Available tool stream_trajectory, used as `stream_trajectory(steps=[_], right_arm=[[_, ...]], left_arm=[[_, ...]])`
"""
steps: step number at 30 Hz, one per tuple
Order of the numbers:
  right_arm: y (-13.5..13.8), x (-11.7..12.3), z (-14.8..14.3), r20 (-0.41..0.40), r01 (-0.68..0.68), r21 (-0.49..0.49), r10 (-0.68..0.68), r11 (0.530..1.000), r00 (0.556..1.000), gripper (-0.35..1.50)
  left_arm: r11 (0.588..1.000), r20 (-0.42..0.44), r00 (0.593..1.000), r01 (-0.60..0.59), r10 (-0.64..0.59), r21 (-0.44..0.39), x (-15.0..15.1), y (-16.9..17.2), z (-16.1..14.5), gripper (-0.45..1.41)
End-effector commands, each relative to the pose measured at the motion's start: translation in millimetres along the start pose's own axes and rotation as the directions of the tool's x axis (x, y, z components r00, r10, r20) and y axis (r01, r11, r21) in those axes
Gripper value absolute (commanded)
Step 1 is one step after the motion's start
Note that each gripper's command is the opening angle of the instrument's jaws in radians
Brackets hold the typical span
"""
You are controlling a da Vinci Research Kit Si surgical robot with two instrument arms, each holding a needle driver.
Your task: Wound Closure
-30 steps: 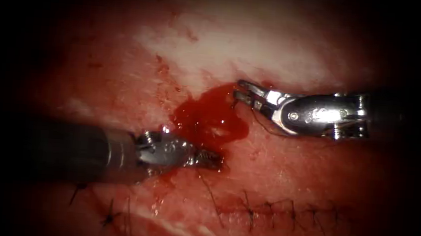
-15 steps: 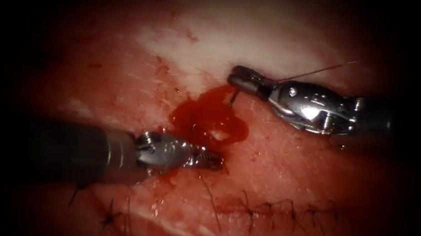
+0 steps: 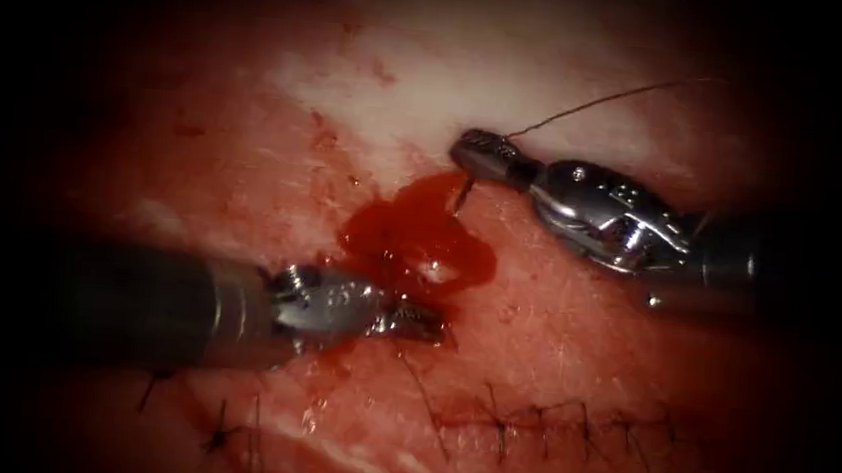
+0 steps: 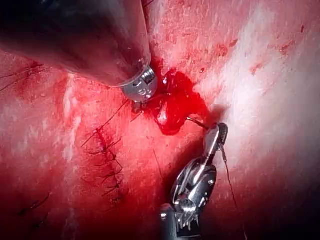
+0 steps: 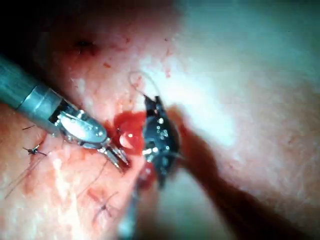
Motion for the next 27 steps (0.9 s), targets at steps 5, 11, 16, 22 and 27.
stream_trajectory(steps=[5,11,16,22,27], right_arm=[[-0.9,-1.3,0.6,0.055,-0.080,0.043,0.078,0.996,0.995,-0.35],[-1.4,-2.2,0.8,0.122,-0.153,0.083,0.143,0.985,0.982,-0.35],[-2.0,-3.2,1.3,0.163,-0.191,0.124,0.170,0.974,0.972,-0.35],[-3.5,-4.4,1.7,0.194,-0.192,0.160,0.160,0.968,0.968,-0.35],[-3.1,-4.0,1.9,0.129,-0.080,0.070,0.071,0.994,0.989,0.40]], left_arm=[[1.000,0.007,1.000,0.000,0.000,-0.002,-0.5,0.1,0.8,-0.15],[1.000,0.007,1.000,0.000,0.000,-0.002,-0.5,0.1,0.8,-0.15],[1.000,0.007,1.000,0.000,0.000,-0.002,-0.5,0.1,0.8,-0.15],[1.000,0.007,1.000,0.000,0.000,-0.002,-0.5,0.1,0.8,-0.15],[1.000,0.007,1.000,0.000,0.000,-0.002,-0.5,0.1,0.8,-0.15]])
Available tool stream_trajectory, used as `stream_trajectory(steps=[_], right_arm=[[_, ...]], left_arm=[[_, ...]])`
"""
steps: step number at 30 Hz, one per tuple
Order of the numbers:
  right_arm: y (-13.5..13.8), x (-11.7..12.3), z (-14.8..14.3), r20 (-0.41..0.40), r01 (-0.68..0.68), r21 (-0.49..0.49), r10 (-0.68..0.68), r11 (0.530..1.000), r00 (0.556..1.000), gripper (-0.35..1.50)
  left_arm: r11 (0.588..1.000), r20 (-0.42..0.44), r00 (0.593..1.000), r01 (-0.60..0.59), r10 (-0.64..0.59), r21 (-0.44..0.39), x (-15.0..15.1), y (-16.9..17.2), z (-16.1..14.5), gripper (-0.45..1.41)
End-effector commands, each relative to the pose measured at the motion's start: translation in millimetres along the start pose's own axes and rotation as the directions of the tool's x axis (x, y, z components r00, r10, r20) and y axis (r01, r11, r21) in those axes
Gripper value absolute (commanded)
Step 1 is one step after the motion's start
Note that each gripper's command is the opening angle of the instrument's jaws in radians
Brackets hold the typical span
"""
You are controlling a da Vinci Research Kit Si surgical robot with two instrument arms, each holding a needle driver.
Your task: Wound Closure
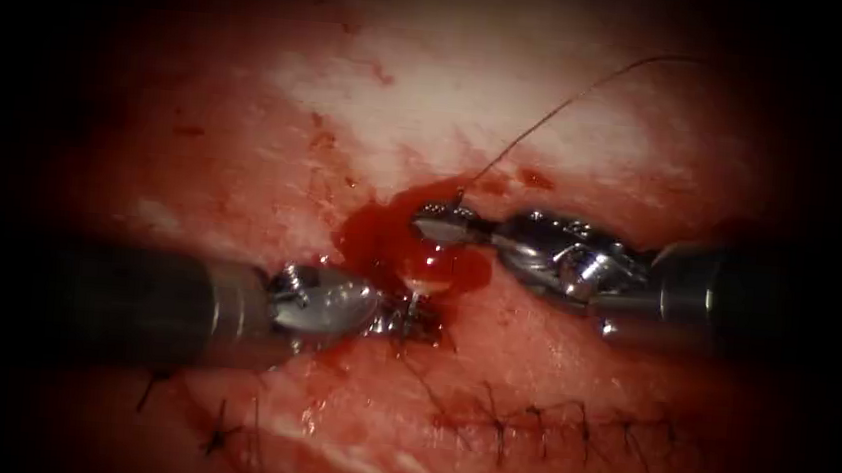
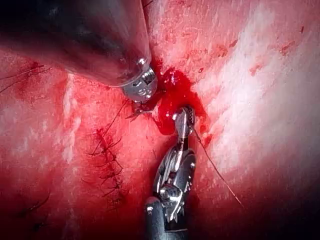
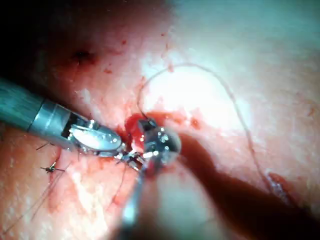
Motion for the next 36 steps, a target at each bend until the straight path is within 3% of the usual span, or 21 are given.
stream_trajectory(steps=[1,3,5,14,20,23,24,26,36], right_arm=[[0.5,-0.3,0.6,-0.013,0.028,-0.033,-0.028,0.999,1.000,0.62],[1.2,0.1,0.4,-0.031,0.058,-0.090,-0.061,0.994,0.998,1.00],[1.7,0.4,0.1,-0.047,0.084,-0.143,-0.091,0.986,0.995,1.22],[1.5,1.8,-1.3,-0.089,0.119,-0.220,-0.141,0.968,0.986,1.17],[1.2,2.6,-0.8,-0.101,0.121,-0.171,-0.140,0.978,0.985,1.06],[0.9,2.7,0.0,-0.090,0.130,-0.101,-0.139,0.986,0.986,0.89],[0.8,2.7,0.2,-0.087,0.132,-0.089,-0.140,0.987,0.986,0.69],[0.7,2.7,0.5,-0.081,0.140,-0.057,-0.144,0.989,0.986,-0.34],[2.3,0.4,0.4,-0.013,0.182,-0.063,-0.183,0.981,0.983,-0.35]], left_arm=[[1.000,0.000,1.000,0.001,-0.001,-0.002,-0.4,0.2,0.8,-0.15],[1.000,0.000,1.000,0.001,-0.001,-0.002,-0.4,0.2,0.8,-0.15],[1.000,0.000,1.000,0.001,-0.001,-0.002,-0.4,0.2,0.8,-0.15],[1.000,0.000,1.000,0.001,-0.001,-0.002,-0.4,0.2,0.8,-0.15],[1.000,0.000,1.000,0.001,-0.001,-0.002,-0.4,0.2,0.8,-0.15],[1.000,0.000,1.000,0.001,-0.001,-0.002,-0.4,0.2,0.8,-0.15],[1.000,0.000,1.000,0.001,-0.001,-0.002,-0.4,0.2,0.8,-0.15],[1.000,0.001,1.000,0.001,-0.001,-0.002,-0.5,0.2,0.8,-0.15],[1.000,0.004,1.000,0.000,0.000,-0.002,-0.5,0.2,0.7,-0.13]])
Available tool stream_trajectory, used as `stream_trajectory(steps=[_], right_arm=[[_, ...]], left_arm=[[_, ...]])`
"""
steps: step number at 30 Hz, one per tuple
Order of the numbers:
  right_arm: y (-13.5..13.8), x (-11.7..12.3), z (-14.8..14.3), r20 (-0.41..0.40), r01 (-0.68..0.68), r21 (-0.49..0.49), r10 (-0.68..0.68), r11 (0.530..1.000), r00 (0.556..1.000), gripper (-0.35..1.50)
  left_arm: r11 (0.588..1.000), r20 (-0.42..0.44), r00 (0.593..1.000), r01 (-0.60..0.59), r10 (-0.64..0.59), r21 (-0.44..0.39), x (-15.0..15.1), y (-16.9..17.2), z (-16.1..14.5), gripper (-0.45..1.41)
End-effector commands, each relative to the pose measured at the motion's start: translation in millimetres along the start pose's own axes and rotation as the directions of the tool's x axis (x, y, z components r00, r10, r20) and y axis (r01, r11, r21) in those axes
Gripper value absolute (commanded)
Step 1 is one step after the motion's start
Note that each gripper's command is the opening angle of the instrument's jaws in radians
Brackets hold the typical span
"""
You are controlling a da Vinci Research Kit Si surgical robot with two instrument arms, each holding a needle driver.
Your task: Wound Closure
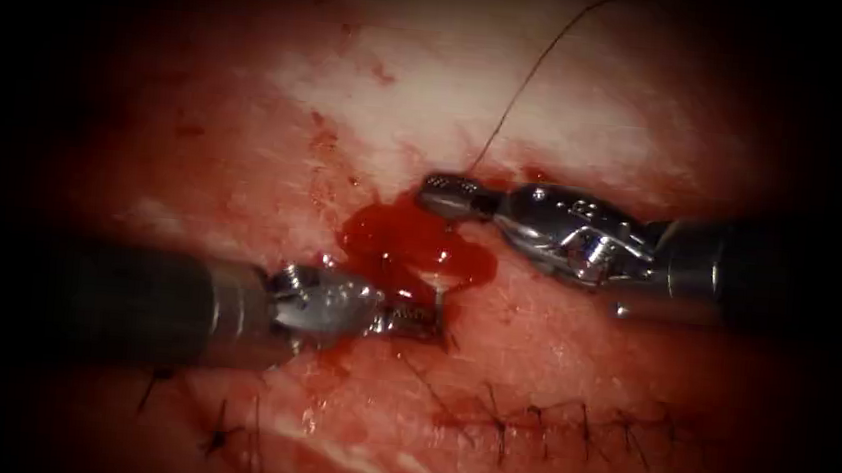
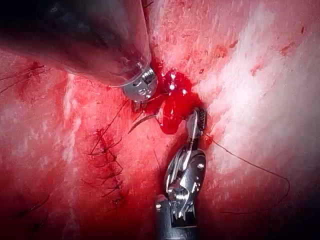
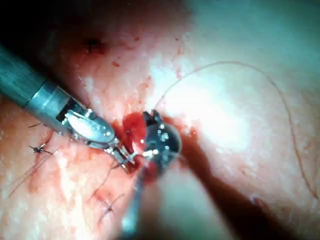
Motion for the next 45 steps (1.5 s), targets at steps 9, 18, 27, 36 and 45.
stream_trajectory(steps=[9,18,27,36,45], right_arm=[[-1.3,-1.7,0.1,0.066,-0.040,0.012,0.039,0.999,0.997,-0.35],[1.5,0.5,-3.2,-0.035,-0.036,-0.130,0.031,0.991,0.999,1.10],[3.3,-0.9,-7.3,-0.053,-0.054,-0.171,0.046,0.984,0.998,1.15],[2.8,-1.7,-5.9,-0.051,-0.051,-0.141,0.044,0.989,0.998,1.10],[3.2,-2.7,-5.6,-0.055,-0.040,-0.141,0.033,0.989,0.998,1.08]], left_arm=[[1.000,0.001,1.000,0.000,0.000,-0.002,-0.5,0.1,0.8,-0.13],[0.989,-0.004,0.989,-0.145,0.145,-0.011,1.2,0.8,-0.5,0.04],[0.931,-0.017,0.931,-0.366,0.366,-0.013,3.6,2.9,-1.9,0.12],[0.900,0.000,0.901,-0.434,0.434,0.036,3.7,2.7,-2.4,0.09],[0.843,0.051,0.849,-0.528,0.525,0.104,4.1,2.6,-2.7,0.12]])
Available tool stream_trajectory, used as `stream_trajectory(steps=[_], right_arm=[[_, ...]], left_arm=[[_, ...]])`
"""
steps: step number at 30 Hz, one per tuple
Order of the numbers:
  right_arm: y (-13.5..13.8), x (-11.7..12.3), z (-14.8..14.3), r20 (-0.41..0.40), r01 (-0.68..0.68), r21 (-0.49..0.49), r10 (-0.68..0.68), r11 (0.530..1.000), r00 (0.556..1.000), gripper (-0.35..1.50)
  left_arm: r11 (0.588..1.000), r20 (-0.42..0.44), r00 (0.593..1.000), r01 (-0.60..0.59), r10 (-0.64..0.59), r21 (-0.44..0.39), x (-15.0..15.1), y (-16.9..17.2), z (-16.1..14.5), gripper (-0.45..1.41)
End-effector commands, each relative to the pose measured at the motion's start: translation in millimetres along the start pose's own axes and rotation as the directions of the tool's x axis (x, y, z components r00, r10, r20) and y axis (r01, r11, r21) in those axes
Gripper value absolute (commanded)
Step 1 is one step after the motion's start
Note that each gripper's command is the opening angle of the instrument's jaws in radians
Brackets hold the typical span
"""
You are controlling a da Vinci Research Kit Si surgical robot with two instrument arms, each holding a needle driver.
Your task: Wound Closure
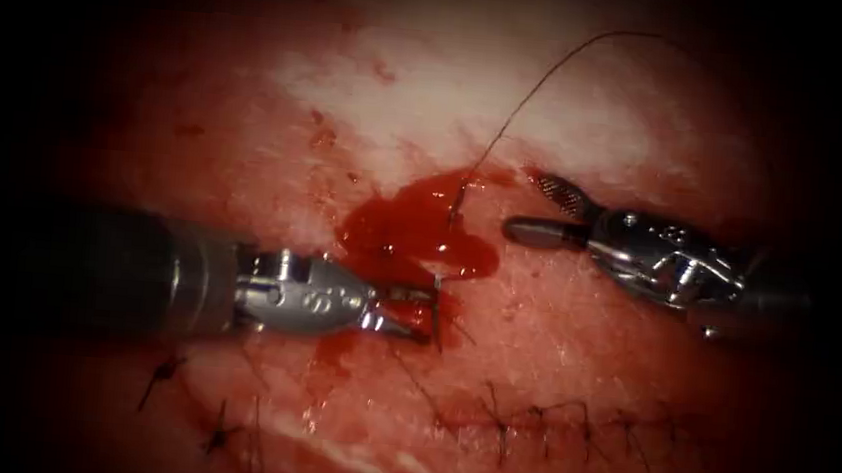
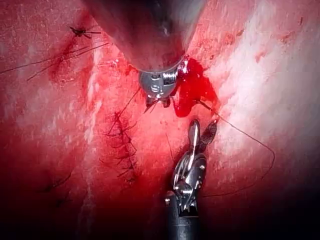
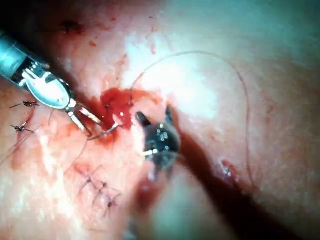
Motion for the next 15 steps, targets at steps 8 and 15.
stream_trajectory(steps=[8,15], right_arm=[[-0.4,-0.9,0.8,0.000,0.003,0.003,-0.003,1.000,1.000,1.08],[-0.6,-1.3,1.2,-0.003,0.005,-0.001,-0.005,1.000,1.000,1.08]], left_arm=[[0.996,0.041,0.996,-0.079,0.080,-0.028,-0.9,1.4,2.7,0.29],[0.996,0.042,0.995,-0.089,0.090,-0.025,-0.9,1.0,3.4,0.34]])
